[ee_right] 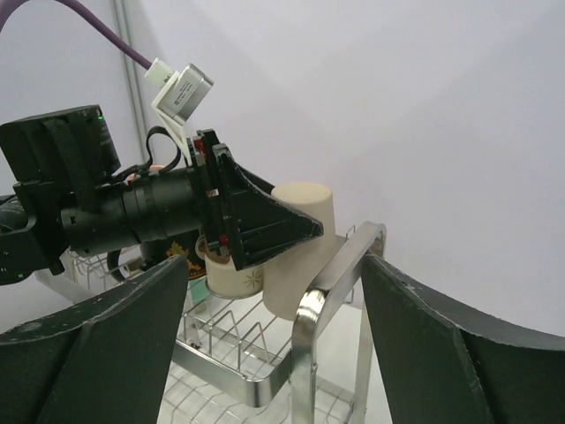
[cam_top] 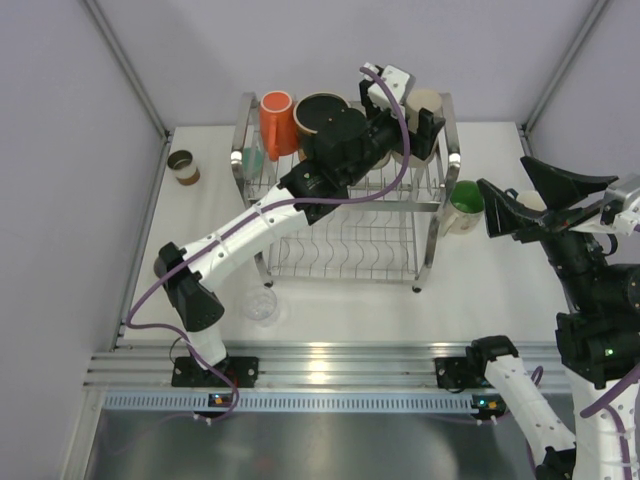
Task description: Load the cups into the dish rack
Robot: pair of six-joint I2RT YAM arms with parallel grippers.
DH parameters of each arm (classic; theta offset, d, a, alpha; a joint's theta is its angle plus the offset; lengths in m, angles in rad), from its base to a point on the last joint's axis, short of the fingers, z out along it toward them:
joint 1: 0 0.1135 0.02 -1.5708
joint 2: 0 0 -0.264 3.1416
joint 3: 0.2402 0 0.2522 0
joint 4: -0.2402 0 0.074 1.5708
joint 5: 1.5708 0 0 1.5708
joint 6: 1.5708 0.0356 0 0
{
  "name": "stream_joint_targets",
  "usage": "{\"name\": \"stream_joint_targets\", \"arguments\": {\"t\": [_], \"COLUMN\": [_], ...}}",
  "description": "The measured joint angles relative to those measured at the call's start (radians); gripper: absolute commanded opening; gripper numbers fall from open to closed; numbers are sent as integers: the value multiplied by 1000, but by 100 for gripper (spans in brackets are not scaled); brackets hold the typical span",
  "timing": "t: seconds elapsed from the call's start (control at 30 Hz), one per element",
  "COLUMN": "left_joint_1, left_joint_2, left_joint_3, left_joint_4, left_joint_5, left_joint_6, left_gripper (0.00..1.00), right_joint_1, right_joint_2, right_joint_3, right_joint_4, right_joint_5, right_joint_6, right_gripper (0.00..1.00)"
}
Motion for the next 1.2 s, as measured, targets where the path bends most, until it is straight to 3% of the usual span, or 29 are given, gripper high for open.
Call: {"name": "stream_joint_targets", "arguments": {"t": [0.67, 1.0, 1.2], "left_joint_1": [0, 0, 0], "left_joint_2": [-69, -197, -278], "left_joint_3": [0, 0, 0], "left_joint_4": [36, 32, -76], "left_joint_5": [108, 92, 24], "left_joint_6": [-74, -67, -66], "left_gripper": [91, 90, 87], "right_joint_1": [5, 5, 5], "right_joint_2": [81, 154, 155], "right_joint_3": [9, 32, 55], "right_joint_4": [-25, -77, -101], "right_joint_5": [8, 19, 56], "right_joint_6": [4, 48, 66], "right_gripper": [80, 79, 79]}}
